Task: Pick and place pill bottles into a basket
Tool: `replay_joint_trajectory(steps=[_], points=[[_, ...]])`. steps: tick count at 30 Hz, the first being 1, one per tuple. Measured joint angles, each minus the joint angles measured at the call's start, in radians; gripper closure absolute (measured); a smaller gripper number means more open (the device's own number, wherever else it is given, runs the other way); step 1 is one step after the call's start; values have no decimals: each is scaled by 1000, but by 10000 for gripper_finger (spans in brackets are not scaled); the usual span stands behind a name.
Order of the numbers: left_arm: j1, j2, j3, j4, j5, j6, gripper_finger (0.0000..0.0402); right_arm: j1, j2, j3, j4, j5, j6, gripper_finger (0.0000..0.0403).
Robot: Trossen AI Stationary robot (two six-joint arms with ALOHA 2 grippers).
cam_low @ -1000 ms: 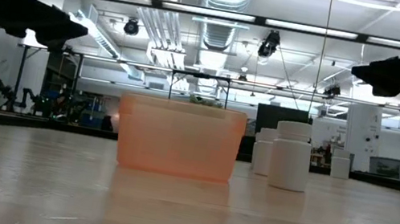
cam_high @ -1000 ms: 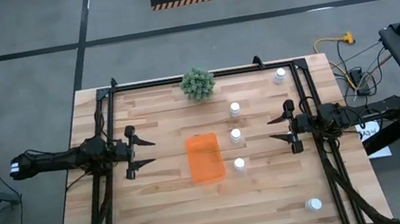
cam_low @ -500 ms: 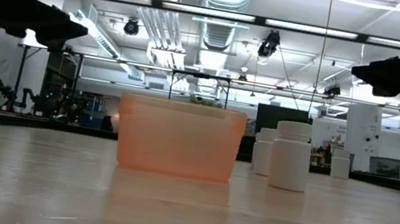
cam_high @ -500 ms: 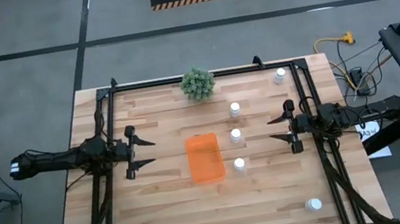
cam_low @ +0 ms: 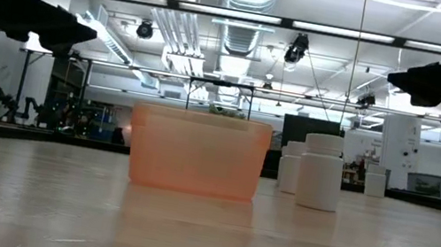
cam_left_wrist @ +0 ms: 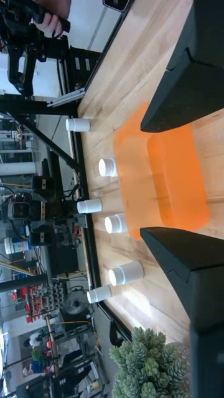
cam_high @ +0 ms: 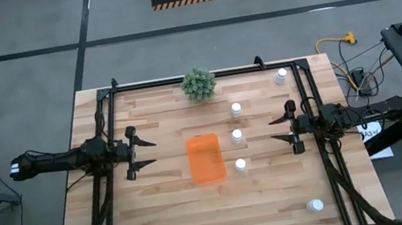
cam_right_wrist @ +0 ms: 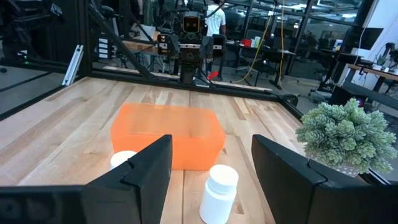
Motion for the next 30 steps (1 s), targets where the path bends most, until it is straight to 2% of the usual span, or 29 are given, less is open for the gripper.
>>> replay_joint_trajectory(steps=[20, 30], points=[[0, 0, 0, 0, 0, 0, 157, 0, 0, 0, 21, 0, 1, 193], [0, 0, 0, 0, 0, 0, 157, 0, 0, 0, 168, 0, 20, 193]])
